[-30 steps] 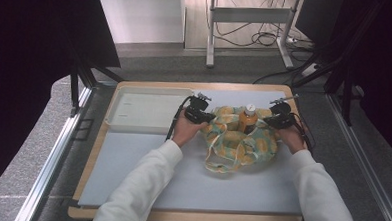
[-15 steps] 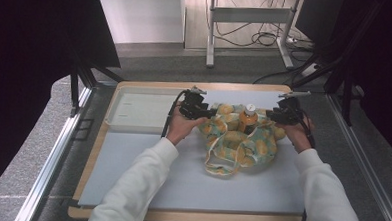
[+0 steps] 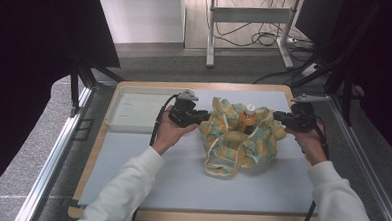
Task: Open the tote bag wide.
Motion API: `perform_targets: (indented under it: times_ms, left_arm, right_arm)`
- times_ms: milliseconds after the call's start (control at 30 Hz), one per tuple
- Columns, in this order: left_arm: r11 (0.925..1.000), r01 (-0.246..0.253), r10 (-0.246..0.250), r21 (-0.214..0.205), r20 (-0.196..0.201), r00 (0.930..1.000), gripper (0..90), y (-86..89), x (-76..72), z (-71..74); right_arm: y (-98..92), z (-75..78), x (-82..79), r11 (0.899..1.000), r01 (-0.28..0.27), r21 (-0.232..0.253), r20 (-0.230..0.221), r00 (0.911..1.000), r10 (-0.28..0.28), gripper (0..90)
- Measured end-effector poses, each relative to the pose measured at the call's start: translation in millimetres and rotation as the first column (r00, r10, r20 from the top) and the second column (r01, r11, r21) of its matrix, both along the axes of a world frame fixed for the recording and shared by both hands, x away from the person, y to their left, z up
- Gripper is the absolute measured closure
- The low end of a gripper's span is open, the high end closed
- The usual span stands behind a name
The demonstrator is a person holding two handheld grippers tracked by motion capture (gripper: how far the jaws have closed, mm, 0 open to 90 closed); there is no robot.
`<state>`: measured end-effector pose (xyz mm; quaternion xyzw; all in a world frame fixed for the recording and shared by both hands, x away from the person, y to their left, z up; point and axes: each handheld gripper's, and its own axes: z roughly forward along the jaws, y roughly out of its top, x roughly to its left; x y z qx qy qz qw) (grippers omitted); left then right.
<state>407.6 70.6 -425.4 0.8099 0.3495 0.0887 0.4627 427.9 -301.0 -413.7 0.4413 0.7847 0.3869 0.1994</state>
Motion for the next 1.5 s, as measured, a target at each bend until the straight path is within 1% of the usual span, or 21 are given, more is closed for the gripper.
perform_targets:
  times_ms: [67, 167, 333, 433, 500, 600, 733, 767, 833, 867, 900, 967, 1000, 1100, 1133, 1233, 1333, 1367, 1500]
  left_arm:
    - [0.9999, 0.014, -0.014, 0.002, -0.008, 0.9999, 86.0, -1.9, -4.1, -1.5]
    - [0.9994, 0.035, -0.035, 0.004, -0.012, 0.9993, 88.1, -6.2, -10.9, -3.0]
    - [0.9975, 0.070, -0.070, 0.002, -0.001, 0.9975, 88.9, -15.2, -22.0, -3.7]
    - [0.9960, 0.088, -0.088, 0.011, -0.002, 0.9961, 88.9, -24.2, -24.9, -5.6]
    - [0.9955, 0.094, -0.094, 0.013, -0.006, 0.9956, 88.9, -31.6, -25.4, -8.0]
    - [0.9948, 0.099, -0.099, 0.022, -0.011, 0.9950, 88.8, -43.9, -23.1, -12.5]
    - [0.9942, 0.104, -0.103, 0.028, -0.033, 0.9942, 88.8, -60.3, -14.5, -20.5]
    - [0.9935, 0.108, -0.107, 0.036, -0.036, 0.9936, 88.8, -62.6, -12.2, -21.9]
    - [0.9938, 0.105, -0.103, 0.037, -0.047, 0.9935, 88.7, -70.3, -5.6, -26.3]
    - [0.9946, 0.099, -0.098, 0.028, -0.053, 0.9938, 88.8, -73.6, -3.2, -27.9]
    - [0.9949, 0.097, -0.095, 0.028, -0.061, 0.9936, 88.8, -76.2, -1.0, -28.8]
    - [0.9951, 0.095, -0.093, 0.029, -0.064, 0.9936, 88.8, -80.1, 2.3, -30.1]
    - [0.9949, 0.094, -0.091, 0.036, -0.070, 0.9934, 88.7, -81.9, 3.8, -30.5]
    - [0.9949, 0.081, -0.076, 0.060, -0.082, 0.9937, 88.6, -85.8, 9.6, -35.5]
    - [0.9950, 0.076, -0.070, 0.066, -0.085, 0.9939, 88.6, -85.8, 12.2, -38.1]
    - [0.9958, 0.050, -0.042, 0.076, -0.107, 0.9934, 88.7, -83.0, 20.3, -47.1]
    - [0.9960, 0.031, -0.020, 0.084, -0.126, 0.9918, 88.9, -79.0, 26.1, -56.8]
    - [0.9960, 0.026, -0.015, 0.085, -0.130, 0.9915, 88.9, -77.4, 27.6, -59.5]
    - [0.9954, 0.000, 0.014, 0.096, -0.142, 0.9898, 89.0, -70.6, 32.5, -67.2]
  right_arm:
    - [3.1, -0.6, -6.7, 1.000, -0.027, -0.006, -0.003, 0.9996, 0.027, 88.8]
    - [8.1, -0.5, -16.8, 0.998, -0.058, -0.002, -0.002, 0.9983, 0.058, 89.2]
    - [17.1, 0.5, -34.6, 0.993, -0.116, -0.006, 0.005, 0.9932, 0.116, 89.2]
    - [23.7, 0.1, -40.7, 0.990, -0.144, -0.006, 0.008, 0.9895, 0.144, 89.2]
    - [29.8, -1.6, -42.9, 0.987, -0.162, -0.006, 0.003, 0.9867, 0.162, 89.1]
    - [39.4, -7.5, -42.7, 0.982, -0.189, -0.020, -0.020, 0.9818, 0.189, 89.1]
    - [48.4, -18.4, -38.3, 0.978, -0.206, -0.037, -0.054, 0.9775, 0.204, 89.2]
    - [50.5, -20.2, -37.5, 0.977, -0.210, -0.037, -0.061, 0.9764, 0.207, 89.2]
    - [55.3, -22.1, -36.5, 0.975, -0.220, -0.026, -0.068, 0.9735, 0.218, 89.1]
    - [58.5, -22.6, -36.4, 0.973, -0.230, -0.025, -0.069, 0.9713, 0.228, 89.1]
    - [61.9, -23.4, -36.2, 0.970, -0.242, -0.031, -0.067, 0.9686, 0.240, 89.2]
    - [67.9, -24.9, -35.8, 0.965, -0.259, -0.035, -0.074, 0.9640, 0.255, 89.2]
    - [70.9, -26.3, -35.2, 0.964, -0.265, -0.039, -0.077, 0.9622, 0.261, 89.2]
    - [76.6, -32.7, -30.9, 0.962, -0.265, -0.061, -0.095, 0.9612, 0.259, 89.2]
    - [76.8, -35.0, -29.0, 0.963, -0.264, -0.061, -0.103, 0.9608, 0.257, 89.2]
    - [73.5, -41.7, -23.8, 0.965, -0.248, -0.086, -0.129, 0.9630, 0.236, 89.1]
    - [64.2, -46.0, -20.7, 0.972, -0.214, -0.098, -0.137, 0.9701, 0.200, 89.1]
    - [60.1, -47.7, -19.6, 0.973, -0.206, -0.107, -0.139, 0.9719, 0.190, 89.2]
    - [41.9, -55.6, -13.4, 0.983, -0.146, -0.108, -0.160, 0.9789, 0.127, 89.2]
